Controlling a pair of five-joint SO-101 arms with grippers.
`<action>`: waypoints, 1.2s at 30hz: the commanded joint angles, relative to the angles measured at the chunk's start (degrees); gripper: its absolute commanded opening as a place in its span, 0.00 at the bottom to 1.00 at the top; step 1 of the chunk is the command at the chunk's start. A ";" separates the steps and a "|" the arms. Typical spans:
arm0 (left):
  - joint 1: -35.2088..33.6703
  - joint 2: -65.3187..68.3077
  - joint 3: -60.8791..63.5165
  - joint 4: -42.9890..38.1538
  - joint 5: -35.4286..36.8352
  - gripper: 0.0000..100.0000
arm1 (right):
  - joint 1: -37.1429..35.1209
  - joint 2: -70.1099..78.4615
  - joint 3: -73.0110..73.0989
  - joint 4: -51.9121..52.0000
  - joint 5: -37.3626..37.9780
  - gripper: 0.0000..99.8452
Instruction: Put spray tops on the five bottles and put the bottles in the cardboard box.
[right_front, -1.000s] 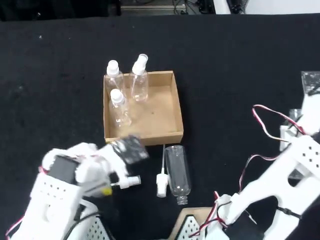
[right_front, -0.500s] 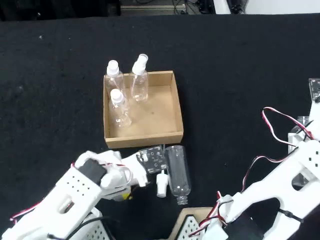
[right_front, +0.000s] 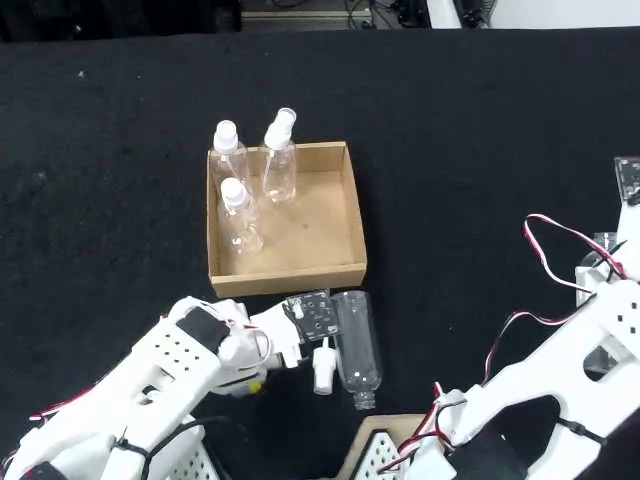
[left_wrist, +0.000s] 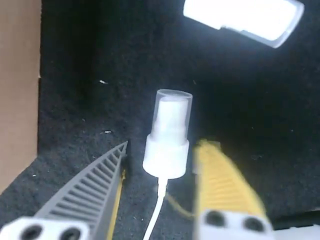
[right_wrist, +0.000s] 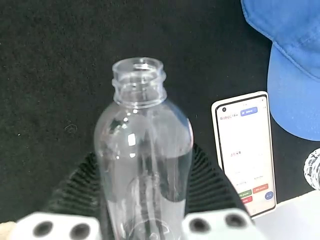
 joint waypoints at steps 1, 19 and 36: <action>0.57 0.00 -0.92 1.41 0.26 0.06 | 2.20 -2.42 -2.77 -0.18 0.35 0.01; -7.96 -0.09 -4.79 15.47 -14.59 0.28 | 2.29 -2.42 -2.77 0.18 0.97 0.01; -8.04 0.53 1.63 8.79 -17.14 0.21 | 3.25 -2.51 -2.77 0.26 1.05 0.01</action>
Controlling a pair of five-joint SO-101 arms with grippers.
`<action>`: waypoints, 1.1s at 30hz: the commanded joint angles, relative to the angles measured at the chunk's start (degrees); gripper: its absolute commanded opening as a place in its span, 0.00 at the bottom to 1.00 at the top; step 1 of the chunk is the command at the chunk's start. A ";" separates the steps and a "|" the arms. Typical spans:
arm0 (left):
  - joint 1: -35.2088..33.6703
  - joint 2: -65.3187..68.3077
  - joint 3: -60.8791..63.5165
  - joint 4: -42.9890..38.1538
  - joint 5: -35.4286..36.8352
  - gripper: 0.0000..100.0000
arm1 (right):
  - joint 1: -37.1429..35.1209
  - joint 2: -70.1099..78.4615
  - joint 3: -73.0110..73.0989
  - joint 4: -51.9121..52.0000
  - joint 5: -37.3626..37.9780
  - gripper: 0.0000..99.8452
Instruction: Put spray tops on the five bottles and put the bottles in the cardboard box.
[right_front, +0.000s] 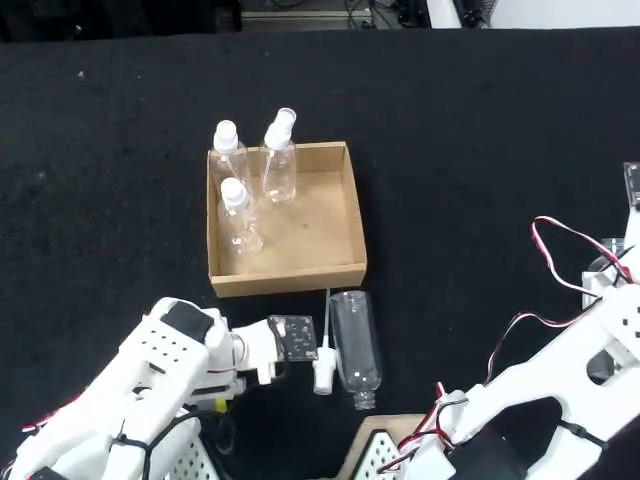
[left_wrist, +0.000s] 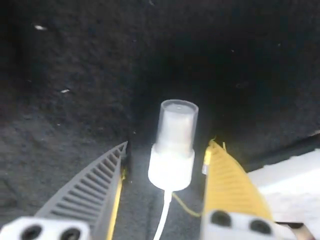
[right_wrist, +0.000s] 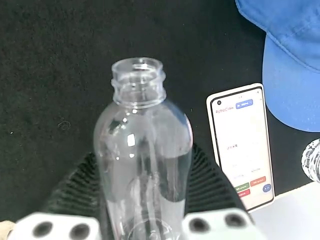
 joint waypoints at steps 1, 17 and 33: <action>-0.48 0.35 0.13 -0.09 -0.26 0.20 | 1.32 -2.59 -2.86 0.26 0.53 0.01; -12.18 -0.18 -30.20 22.86 -0.18 0.03 | -7.47 -2.95 -14.64 10.37 -8.53 0.01; -38.20 -0.18 -69.85 21.80 28.66 0.03 | -52.75 -17.89 -12.09 8.26 -38.86 0.01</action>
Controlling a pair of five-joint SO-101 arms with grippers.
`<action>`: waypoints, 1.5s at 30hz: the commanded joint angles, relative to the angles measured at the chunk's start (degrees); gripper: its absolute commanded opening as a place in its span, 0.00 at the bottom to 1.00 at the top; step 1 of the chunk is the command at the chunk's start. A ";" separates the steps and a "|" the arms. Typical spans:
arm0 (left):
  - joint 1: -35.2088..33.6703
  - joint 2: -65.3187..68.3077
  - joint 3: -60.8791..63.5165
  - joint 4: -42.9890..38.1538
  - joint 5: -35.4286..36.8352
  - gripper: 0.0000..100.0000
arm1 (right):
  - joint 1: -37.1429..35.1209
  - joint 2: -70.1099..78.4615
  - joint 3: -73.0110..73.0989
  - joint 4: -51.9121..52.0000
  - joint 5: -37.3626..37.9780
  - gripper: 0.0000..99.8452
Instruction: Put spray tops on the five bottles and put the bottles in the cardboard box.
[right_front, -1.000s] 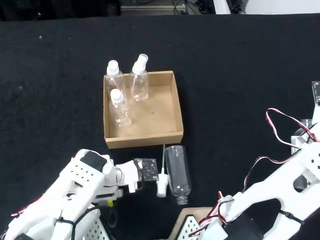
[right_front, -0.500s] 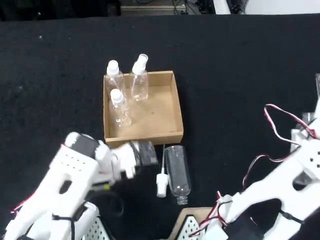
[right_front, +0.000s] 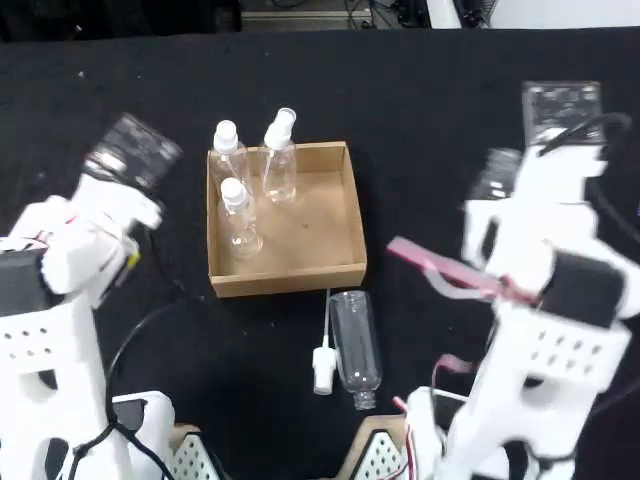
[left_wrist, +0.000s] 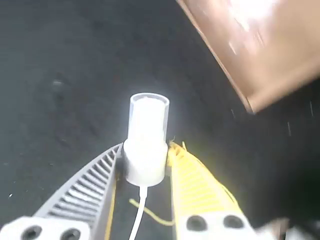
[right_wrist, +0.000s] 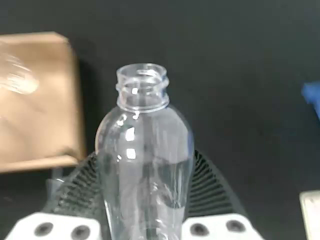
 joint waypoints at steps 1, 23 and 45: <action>-1.10 -0.26 -11.12 -5.63 16.62 0.03 | -15.03 -8.13 4.62 -7.56 -5.45 0.01; 29.49 -0.26 -30.46 -35.87 54.77 0.03 | -38.33 -37.05 50.59 -52.31 -5.89 0.01; 44.70 6.68 -30.29 -38.33 55.30 0.03 | -38.33 -45.14 54.11 -53.01 -5.71 0.01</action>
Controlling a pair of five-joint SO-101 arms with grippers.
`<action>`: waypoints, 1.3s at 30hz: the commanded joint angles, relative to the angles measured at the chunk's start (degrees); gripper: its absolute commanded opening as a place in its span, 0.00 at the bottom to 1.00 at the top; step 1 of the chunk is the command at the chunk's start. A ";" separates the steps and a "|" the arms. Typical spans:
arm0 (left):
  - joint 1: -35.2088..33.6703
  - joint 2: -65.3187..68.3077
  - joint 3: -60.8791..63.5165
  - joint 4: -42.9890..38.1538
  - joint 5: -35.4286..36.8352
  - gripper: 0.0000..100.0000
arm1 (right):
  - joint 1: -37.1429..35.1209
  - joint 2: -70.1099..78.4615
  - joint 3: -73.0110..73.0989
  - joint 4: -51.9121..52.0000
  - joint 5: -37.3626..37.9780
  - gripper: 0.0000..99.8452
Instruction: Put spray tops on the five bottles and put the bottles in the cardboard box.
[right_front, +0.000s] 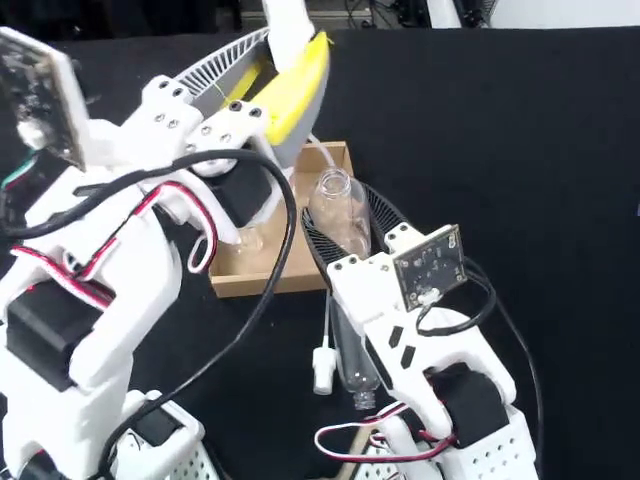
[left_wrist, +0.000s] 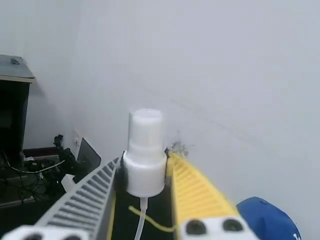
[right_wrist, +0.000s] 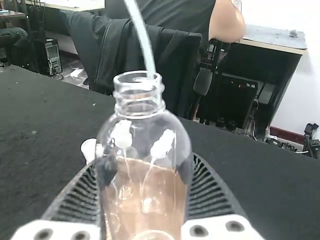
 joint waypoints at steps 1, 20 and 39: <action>0.84 0.18 -2.15 3.25 0.35 0.03 | -0.70 -1.45 -0.31 -1.67 0.00 0.01; 5.14 0.35 -2.15 13.98 -0.62 0.13 | -0.53 -1.45 -0.40 -1.67 0.18 0.01; -19.56 -5.63 -5.93 24.79 -5.27 0.08 | 26.81 -0.92 -14.37 17.49 5.98 0.01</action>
